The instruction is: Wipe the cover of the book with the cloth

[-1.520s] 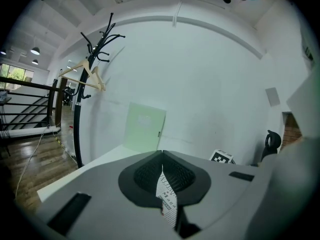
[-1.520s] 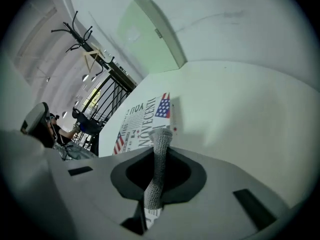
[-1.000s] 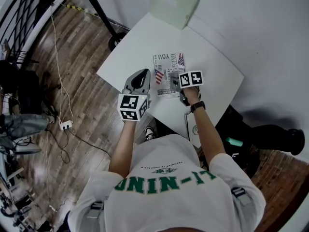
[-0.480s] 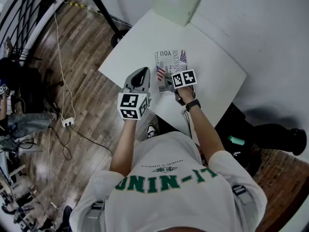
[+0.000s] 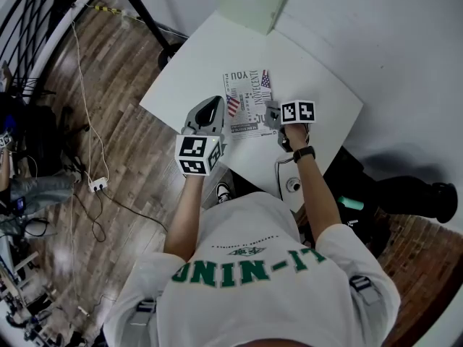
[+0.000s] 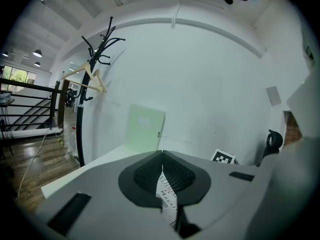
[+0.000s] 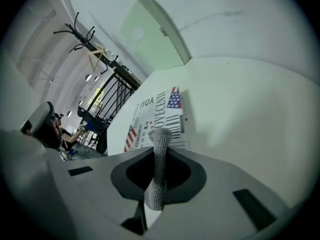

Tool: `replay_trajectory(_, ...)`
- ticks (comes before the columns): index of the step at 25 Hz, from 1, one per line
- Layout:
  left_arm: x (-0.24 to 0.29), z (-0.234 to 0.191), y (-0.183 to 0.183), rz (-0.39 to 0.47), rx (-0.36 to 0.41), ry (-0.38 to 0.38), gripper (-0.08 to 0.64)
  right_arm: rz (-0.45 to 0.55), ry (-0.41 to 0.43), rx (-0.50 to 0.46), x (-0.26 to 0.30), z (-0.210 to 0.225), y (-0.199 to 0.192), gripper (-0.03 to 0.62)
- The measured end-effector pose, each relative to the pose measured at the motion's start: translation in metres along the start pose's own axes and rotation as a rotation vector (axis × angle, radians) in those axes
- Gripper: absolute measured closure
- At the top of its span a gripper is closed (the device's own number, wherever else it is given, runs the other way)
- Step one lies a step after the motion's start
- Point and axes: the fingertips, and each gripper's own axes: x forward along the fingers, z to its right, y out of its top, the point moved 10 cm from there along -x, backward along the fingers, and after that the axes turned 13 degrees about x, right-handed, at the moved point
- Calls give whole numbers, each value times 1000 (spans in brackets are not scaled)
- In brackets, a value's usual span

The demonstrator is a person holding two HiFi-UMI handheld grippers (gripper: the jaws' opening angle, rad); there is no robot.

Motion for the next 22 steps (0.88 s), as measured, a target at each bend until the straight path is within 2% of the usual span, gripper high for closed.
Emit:
replay_trajectory(4, -6, -2, -2, -2, 2, 15, 545, -87, 86, -93, 31, -48, -22, 557)
replay_trajectory(8, -16, -9, -3, -9, -1, 45, 545, -159, 188, -104, 62, -91, -43, 558)
replay_trajectory(11, -21, -14, -3, -13, -4, 59, 545, -184, 198, -109, 76, -103, -48, 557)
replay_trajectory(16, -21, -12, -1, -2, 0, 48, 545, -168, 152, -90, 70, -81, -42, 557)
replay_trajectory(22, -10, -5, 0, 13, -10, 8, 545, -87, 91, 14, 31, -23, -27, 557)
